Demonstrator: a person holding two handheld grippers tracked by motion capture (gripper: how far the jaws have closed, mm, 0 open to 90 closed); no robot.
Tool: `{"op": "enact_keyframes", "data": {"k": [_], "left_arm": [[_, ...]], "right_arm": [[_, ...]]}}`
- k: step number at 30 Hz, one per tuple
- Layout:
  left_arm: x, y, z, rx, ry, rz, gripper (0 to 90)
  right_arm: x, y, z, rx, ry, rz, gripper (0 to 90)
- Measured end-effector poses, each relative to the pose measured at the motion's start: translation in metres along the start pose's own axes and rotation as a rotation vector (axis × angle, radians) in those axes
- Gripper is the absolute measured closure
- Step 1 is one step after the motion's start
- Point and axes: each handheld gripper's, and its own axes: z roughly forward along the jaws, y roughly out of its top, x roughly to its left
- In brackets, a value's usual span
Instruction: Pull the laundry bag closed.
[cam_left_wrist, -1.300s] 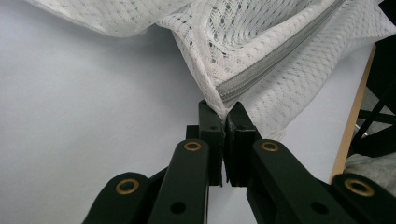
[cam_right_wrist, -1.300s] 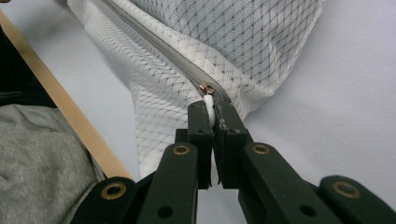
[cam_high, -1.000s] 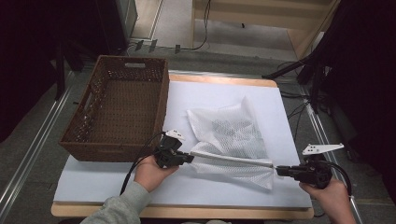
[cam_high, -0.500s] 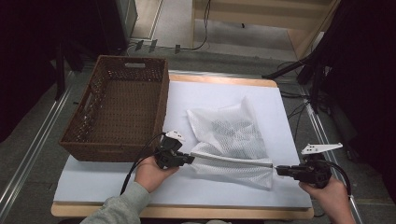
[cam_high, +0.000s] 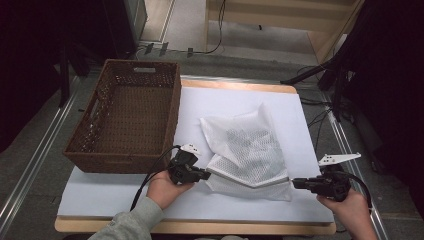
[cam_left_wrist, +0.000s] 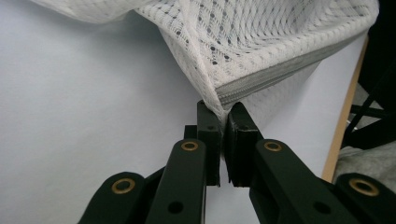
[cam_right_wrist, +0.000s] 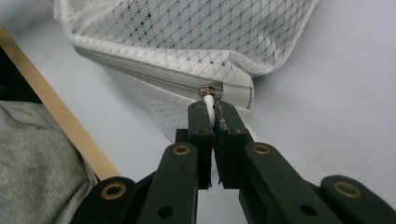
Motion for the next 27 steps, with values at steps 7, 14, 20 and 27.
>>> {"op": "enact_keyframes", "data": {"k": [7, 14, 20, 27], "left_arm": [[-0.004, -0.003, 0.004, 0.02, -0.02, -0.004, 79.9], [-0.004, -0.002, 0.0, -0.004, -0.029, 0.001, 60.7], [-0.008, -0.003, -0.008, -0.03, -0.031, 0.027, 46.1], [-0.01, -0.005, -0.02, -0.065, -0.011, 0.033, 39.8]], "right_arm": [[0.003, 0.003, 0.005, 0.011, 0.007, -0.015, 87.0], [0.003, 0.002, 0.004, -0.034, 0.003, -0.027, 79.2], [0.003, 0.001, 0.003, -0.075, -0.015, -0.038, 67.4], [0.005, 0.001, 0.003, -0.123, -0.041, -0.078, 57.8]]}}
